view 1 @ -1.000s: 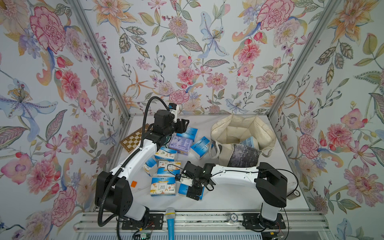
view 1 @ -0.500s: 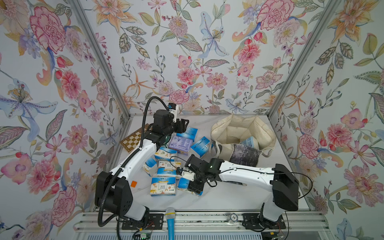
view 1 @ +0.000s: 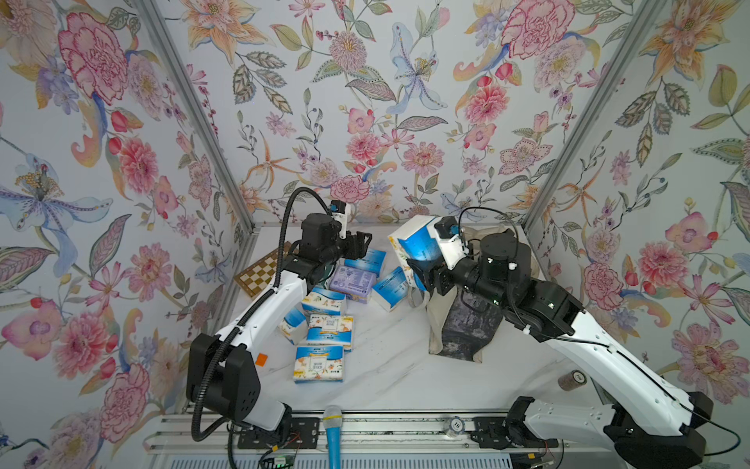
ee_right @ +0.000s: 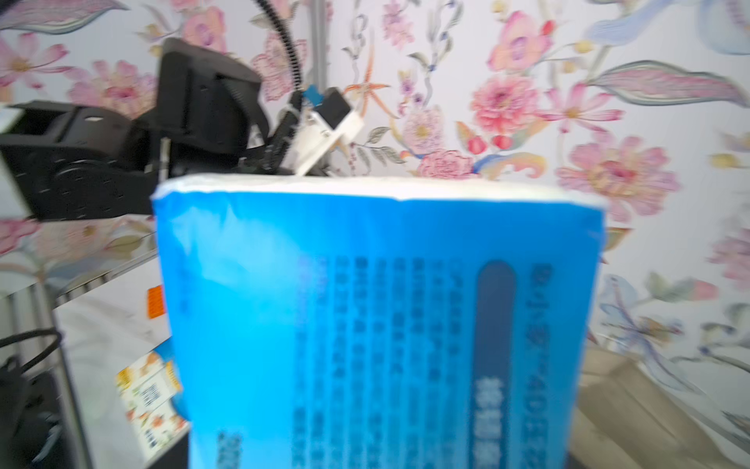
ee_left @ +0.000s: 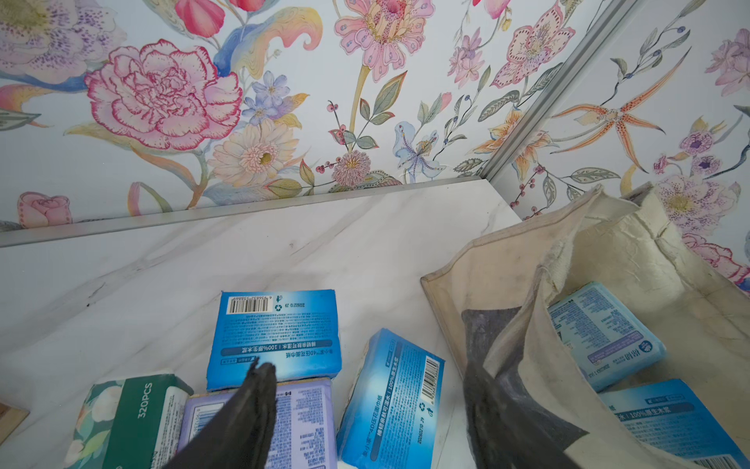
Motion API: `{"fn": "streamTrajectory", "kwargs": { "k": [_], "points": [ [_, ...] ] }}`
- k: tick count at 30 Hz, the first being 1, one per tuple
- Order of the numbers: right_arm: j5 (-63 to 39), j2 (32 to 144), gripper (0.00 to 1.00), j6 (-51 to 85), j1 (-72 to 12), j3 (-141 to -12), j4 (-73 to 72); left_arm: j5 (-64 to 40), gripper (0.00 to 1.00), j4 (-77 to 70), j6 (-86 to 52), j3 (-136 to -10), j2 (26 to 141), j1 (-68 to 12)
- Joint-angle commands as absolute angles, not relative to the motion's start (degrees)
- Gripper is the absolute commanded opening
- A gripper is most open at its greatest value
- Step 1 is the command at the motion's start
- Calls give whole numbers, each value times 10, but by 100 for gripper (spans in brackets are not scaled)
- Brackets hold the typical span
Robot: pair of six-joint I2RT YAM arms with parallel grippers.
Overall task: Put tissues into the canvas bag
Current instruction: Place the pack of facial tissues in the canvas bag.
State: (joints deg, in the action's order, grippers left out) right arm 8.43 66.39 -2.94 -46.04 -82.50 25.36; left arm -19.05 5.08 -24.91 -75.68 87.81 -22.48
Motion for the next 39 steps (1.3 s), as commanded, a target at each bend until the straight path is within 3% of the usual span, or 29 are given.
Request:
{"fn": "streamTrajectory", "kwargs": {
  "k": [1,7,13,15,33,39],
  "points": [
    [205,649,74,7,-415,-819,254,-184,77,66,-223,-815,920,-259],
    [185,622,74,91,-284,-777,316,-161,84,116,-179,-923,1000,-303],
    [54,627,74,137,-167,-717,329,-176,84,124,-170,-997,1065,-319],
    [26,642,74,142,-150,-707,328,-183,79,128,-169,-1017,1082,-322],
    [-138,771,76,154,-119,-697,315,-223,86,168,-139,-1111,1163,-343],
    [-133,802,80,151,-124,-708,314,-220,86,189,-123,-1112,1167,-347]
  ]
}}
